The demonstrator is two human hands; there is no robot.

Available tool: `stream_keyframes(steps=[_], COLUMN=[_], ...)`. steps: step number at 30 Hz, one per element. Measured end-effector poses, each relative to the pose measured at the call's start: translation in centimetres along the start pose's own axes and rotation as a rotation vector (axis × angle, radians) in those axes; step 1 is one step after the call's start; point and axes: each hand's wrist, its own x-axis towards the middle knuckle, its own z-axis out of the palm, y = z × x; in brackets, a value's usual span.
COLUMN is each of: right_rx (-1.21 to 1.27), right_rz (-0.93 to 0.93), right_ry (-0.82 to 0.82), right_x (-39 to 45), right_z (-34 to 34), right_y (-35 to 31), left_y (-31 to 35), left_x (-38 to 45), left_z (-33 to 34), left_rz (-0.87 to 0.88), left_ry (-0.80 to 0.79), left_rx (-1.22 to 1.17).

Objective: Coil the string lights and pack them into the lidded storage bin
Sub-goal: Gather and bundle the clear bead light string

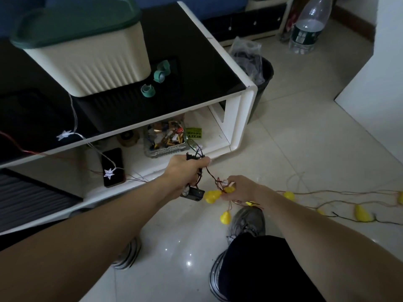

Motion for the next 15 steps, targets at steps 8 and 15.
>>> stream_keyframes(steps=[8, 15], right_rx=[0.193, 0.204], right_rz=[0.007, 0.0], right_ry=[0.041, 0.088], right_x=[-2.6, -3.4], right_z=[-3.9, -6.4], right_y=[0.1, -3.0], left_y=[-1.9, -3.0], left_x=[0.3, -0.2], left_z=[-1.1, -0.6], left_rz=[-0.061, -0.071], left_ry=[0.156, 0.2], left_rx=[0.004, -0.031])
